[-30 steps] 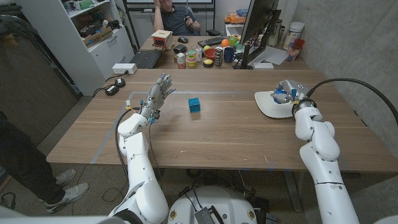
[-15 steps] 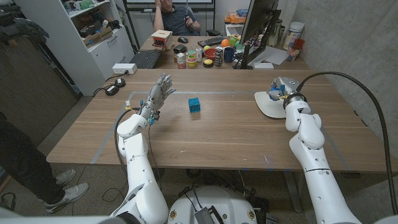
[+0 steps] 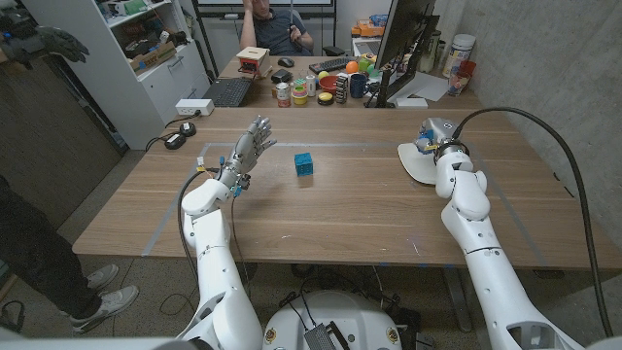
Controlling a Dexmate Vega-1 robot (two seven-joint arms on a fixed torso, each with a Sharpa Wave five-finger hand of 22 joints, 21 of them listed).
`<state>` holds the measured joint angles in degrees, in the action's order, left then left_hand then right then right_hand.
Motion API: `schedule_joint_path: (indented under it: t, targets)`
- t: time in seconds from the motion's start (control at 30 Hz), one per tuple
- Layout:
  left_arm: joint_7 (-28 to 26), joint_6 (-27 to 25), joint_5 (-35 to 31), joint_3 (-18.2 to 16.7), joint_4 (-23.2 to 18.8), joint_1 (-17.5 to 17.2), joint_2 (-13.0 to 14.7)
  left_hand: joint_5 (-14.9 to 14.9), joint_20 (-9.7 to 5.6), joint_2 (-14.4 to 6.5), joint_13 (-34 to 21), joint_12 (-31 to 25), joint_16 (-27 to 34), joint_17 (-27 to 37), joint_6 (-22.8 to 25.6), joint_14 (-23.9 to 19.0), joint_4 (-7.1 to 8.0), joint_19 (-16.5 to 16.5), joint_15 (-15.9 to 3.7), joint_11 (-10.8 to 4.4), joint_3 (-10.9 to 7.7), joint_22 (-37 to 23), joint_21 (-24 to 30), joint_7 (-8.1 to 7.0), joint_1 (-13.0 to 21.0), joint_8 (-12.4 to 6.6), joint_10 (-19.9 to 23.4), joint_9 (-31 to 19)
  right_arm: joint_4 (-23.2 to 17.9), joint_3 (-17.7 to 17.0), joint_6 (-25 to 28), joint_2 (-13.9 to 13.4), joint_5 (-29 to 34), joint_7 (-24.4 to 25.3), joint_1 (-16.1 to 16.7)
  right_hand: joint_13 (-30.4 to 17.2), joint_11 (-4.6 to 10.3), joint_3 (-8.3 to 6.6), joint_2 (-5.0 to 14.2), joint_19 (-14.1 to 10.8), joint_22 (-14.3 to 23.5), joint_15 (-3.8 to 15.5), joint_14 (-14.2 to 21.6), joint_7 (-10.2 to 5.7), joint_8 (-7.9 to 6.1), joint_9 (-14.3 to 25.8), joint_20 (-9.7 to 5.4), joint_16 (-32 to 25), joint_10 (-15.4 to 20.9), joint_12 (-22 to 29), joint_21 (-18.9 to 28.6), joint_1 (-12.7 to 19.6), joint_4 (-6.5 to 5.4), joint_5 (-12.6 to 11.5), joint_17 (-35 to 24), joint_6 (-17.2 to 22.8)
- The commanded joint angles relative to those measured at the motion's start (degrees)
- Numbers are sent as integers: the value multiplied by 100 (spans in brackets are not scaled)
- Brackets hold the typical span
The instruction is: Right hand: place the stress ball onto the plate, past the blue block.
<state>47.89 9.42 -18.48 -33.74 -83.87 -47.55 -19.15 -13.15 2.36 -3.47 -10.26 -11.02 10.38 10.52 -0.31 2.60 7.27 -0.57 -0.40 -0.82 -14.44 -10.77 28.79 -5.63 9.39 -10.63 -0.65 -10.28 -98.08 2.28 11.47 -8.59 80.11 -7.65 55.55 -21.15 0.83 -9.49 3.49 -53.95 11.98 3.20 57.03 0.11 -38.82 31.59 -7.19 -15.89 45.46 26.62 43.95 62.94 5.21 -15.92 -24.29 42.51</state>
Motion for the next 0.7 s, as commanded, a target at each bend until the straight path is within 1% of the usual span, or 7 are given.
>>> schedule_joint_path:
  t: [0.03, 0.2, 0.23, 0.4, 0.47, 0.67, 0.7]
  targets:
    - [107, -44, 10, 63, -223, -146, -28, -23, 49, 54, -29, -23, 28, 18, -1, 62, -6, 32, 6, -8, 28, -21, -11, -29, 37, -47, -35, -29, 672, 266, 289, -97, 70, 376, -459, -22, -10, 44, 165, 64, -7, 933, 592, 11, -47, 19, -570, -18, 54, 20, 48, 168, -4, -23, -14, 56]
    - [166, -70, 39, 81, -296, -200, -45, -25, 51, 57, -29, -23, 29, 18, -3, 61, -6, 30, 8, -12, 35, -21, -12, -27, 35, -46, -35, -29, 954, 362, 425, -153, 110, 363, -645, -18, -5, 61, 161, 79, -15, 929, 565, 9, -61, 17, -573, 5, 48, 12, 49, 181, 0, -27, -10, 69]
    - [178, -71, 43, 86, -305, -209, -44, -25, 51, 58, -29, -24, 28, 19, -5, 64, -6, 31, 10, -15, 36, -21, -13, -24, 34, -45, -35, -29, 1009, 374, 472, -153, 116, 338, -684, -16, 12, 65, 159, 86, -18, 929, 557, 6, -63, 16, -574, 12, 43, 9, 48, 185, 2, -28, -7, 72]
    - [235, -82, 72, 110, -346, -238, -55, -26, 51, 61, -29, -22, 30, 19, -4, 60, -5, 30, 12, 1, 42, -21, -14, -18, 32, -45, -42, -29, 1234, 446, 589, -238, 135, 211, -829, -7, 5, 79, 168, 105, -25, 933, 544, -2, -79, 24, -572, 28, 40, 0, 50, 199, 1, -33, -6, 74]
    - [259, -88, 82, 122, -356, -248, -60, -26, 51, 63, -29, -23, 29, 19, -5, 63, -4, 30, 12, -5, 45, -21, -15, -21, 30, -45, -40, -30, 1333, 478, 723, -236, 187, 136, -889, -9, 21, 85, 170, 112, -27, 934, 542, -2, -83, 24, -572, 32, 35, -2, 51, 205, 2, -35, -7, 74]
    - [301, -92, 97, 149, -371, -267, -68, -27, 51, 66, -29, -23, 29, 19, -1, 66, -3, 30, 12, 8, 52, -21, -16, -19, 27, -46, -40, -30, 1505, 505, 847, -305, 128, 13, -942, -5, 12, 92, 189, 125, -32, 938, 538, 10, -95, 14, -575, 43, 51, -2, 57, 235, 8, -43, -10, 91]
    - [306, -100, 93, 153, -373, -267, -67, -27, 51, 67, -29, -23, 29, 19, -4, 66, -3, 30, 14, 8, 53, -21, -17, -21, 26, -45, -40, -30, 1526, 511, 874, -310, 125, 3, -942, -8, 30, 97, 189, 132, -34, 938, 539, 1, -96, 5, -573, 45, 47, -3, 57, 240, 10, -44, -11, 98]
